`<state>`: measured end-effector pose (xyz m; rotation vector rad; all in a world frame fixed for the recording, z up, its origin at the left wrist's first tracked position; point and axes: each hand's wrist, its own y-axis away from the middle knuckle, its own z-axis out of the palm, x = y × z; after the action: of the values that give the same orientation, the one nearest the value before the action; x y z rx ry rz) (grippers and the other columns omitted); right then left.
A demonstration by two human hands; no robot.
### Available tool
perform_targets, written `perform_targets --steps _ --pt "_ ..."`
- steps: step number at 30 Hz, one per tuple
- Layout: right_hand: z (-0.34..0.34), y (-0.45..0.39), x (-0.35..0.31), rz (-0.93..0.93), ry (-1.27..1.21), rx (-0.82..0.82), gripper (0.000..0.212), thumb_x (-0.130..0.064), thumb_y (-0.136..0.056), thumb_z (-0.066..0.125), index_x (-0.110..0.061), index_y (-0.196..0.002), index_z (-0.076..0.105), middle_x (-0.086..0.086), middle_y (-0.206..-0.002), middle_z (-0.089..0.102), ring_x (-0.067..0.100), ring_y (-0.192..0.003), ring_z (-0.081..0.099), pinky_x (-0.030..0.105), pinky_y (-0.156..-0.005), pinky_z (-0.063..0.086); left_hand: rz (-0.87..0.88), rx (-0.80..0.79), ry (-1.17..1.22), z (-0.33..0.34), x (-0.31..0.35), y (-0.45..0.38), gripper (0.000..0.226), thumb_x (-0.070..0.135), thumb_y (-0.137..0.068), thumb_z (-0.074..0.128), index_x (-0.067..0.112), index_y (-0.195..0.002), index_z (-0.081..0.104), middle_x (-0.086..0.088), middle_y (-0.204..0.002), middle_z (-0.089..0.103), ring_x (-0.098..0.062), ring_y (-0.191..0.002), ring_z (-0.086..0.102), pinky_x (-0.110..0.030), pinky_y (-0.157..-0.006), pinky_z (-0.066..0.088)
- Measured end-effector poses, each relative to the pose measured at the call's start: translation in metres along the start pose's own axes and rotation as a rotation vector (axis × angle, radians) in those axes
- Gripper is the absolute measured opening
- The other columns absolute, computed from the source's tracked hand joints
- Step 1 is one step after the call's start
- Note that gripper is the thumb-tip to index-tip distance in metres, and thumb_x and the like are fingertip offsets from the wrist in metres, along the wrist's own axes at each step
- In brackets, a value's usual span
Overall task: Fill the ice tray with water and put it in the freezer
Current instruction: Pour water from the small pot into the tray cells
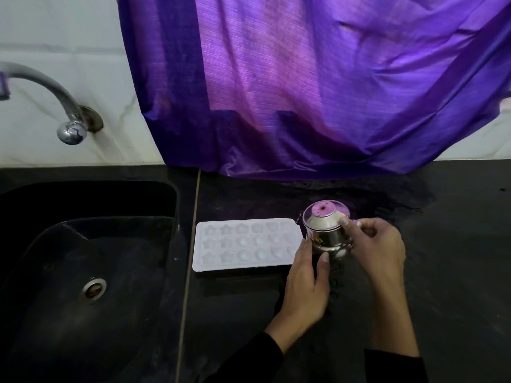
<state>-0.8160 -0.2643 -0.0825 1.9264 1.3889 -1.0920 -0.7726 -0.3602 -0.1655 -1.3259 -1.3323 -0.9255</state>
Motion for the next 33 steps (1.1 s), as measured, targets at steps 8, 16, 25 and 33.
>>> perform_targets --steps 8,16,25,33 --pt "0.005 0.005 -0.013 -0.053 0.002 -0.024 0.028 -0.043 -0.084 0.068 -0.016 -0.088 0.063 -0.002 -0.077 0.067 0.019 -0.076 0.065 0.039 -0.075 0.053 0.019 0.02 0.014 -0.013 0.002 0.001 0.054 0.045 -0.099 0.032 0.024 -0.149 0.029 0.013 -0.15 0.037 0.004 -0.139 0.028 -0.031 -0.115 0.028" --pt "0.014 0.01 -0.021 -0.084 0.054 -0.046 0.026 -0.043 -0.083 0.069 -0.018 -0.086 0.062 -0.003 -0.08 0.067 0.018 -0.077 0.063 0.033 -0.069 0.046 0.002 0.035 -0.008 -0.019 -0.002 0.003 0.055 0.049 -0.097 0.031 0.025 -0.146 0.034 0.011 -0.143 0.046 0.0 -0.134 0.038 -0.033 -0.111 0.035" --pt "0.015 0.013 -0.026 -0.098 0.076 -0.04 0.025 -0.042 -0.084 0.069 -0.018 -0.086 0.062 -0.004 -0.08 0.065 0.016 -0.075 0.059 0.024 -0.056 0.034 -0.007 0.025 -0.006 -0.023 0.001 0.005 0.049 0.044 -0.098 0.034 0.026 -0.143 0.038 0.011 -0.138 0.051 -0.001 -0.129 0.043 -0.03 -0.108 0.037" --pt "0.011 0.015 -0.026 -0.09 0.069 -0.052 0.026 -0.043 -0.083 0.069 -0.019 -0.087 0.062 -0.005 -0.08 0.065 0.014 -0.075 0.059 0.027 -0.059 0.036 -0.001 0.026 -0.01 -0.023 0.001 0.008 0.038 0.038 -0.1 0.036 0.033 -0.137 0.041 0.014 -0.131 0.055 0.0 -0.121 0.05 -0.022 -0.102 0.039"
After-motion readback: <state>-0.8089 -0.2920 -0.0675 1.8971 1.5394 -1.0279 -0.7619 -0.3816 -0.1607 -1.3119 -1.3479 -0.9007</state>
